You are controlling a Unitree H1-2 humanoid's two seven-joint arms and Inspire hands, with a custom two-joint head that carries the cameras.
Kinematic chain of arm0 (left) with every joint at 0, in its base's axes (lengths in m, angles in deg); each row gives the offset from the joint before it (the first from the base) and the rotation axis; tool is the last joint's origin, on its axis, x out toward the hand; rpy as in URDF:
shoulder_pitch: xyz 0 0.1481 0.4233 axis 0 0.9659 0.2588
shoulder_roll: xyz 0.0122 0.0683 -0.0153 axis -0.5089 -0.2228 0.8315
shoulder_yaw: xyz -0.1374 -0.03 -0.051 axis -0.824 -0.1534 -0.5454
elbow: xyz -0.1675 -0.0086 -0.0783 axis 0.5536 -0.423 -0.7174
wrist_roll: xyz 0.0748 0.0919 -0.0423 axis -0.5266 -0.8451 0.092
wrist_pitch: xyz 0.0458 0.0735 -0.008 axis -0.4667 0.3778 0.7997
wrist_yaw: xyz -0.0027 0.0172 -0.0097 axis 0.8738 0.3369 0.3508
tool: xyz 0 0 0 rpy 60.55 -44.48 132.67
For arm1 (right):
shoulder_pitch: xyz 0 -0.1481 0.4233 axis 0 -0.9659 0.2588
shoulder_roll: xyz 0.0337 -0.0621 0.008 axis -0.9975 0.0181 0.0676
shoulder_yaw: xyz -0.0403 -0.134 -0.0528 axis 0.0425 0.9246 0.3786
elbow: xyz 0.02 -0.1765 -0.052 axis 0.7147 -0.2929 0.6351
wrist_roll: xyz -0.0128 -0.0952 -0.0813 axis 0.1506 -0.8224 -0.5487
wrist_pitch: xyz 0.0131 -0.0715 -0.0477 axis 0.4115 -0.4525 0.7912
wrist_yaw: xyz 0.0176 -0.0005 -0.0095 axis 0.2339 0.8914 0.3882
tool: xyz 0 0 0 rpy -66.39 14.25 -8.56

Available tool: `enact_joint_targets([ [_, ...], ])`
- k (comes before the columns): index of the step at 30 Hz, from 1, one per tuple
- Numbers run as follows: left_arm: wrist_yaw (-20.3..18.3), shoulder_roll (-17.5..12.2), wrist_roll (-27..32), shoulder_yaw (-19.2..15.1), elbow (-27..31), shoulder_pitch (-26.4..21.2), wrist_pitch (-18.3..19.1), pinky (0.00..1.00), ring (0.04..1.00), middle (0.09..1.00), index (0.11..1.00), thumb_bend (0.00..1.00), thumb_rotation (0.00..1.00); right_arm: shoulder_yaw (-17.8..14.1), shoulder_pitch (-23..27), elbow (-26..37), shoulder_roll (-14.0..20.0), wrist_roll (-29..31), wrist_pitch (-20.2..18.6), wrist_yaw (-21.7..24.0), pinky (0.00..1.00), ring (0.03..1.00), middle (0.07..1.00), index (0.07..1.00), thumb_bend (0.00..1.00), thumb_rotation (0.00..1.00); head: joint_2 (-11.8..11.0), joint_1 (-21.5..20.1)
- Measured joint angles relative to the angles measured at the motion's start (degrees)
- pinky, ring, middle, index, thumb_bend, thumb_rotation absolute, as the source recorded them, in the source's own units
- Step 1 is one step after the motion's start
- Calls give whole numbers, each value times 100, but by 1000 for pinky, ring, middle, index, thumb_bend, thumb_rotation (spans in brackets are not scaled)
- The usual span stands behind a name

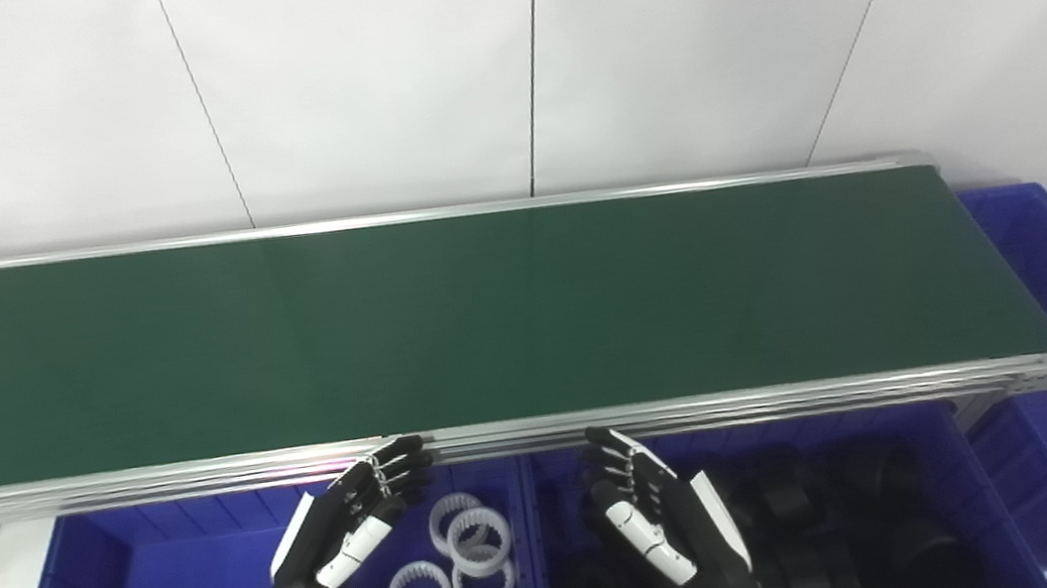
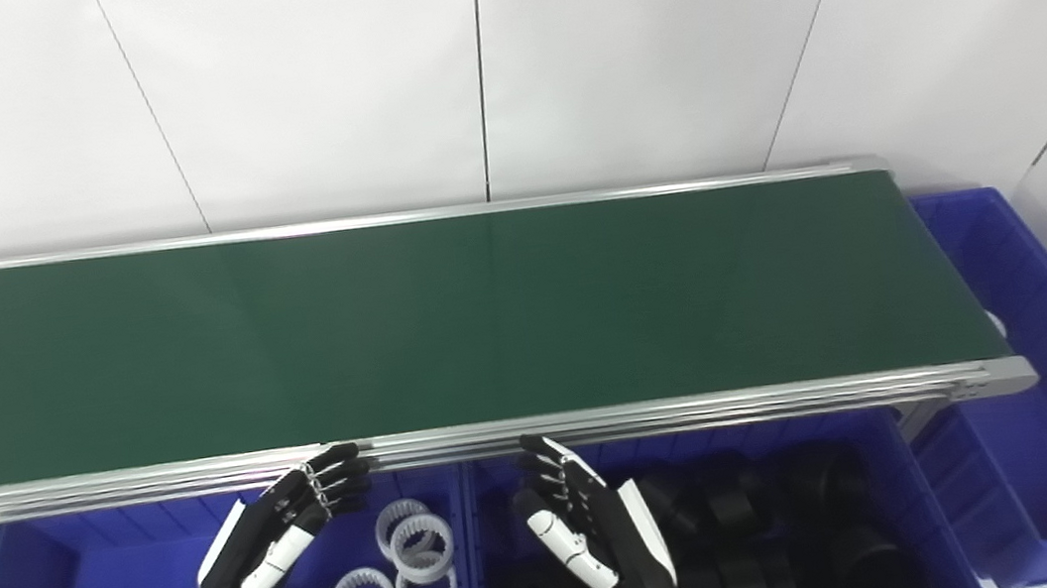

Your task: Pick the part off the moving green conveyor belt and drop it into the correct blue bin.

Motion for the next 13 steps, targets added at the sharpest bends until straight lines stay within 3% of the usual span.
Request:
enact_joint_targets([
  [13,113,134,-133,243,544,279,20,736,772,802,830,829,685,-65,-113,185,119,75,-1,96,726,785,825,867,562,765,9,474],
])
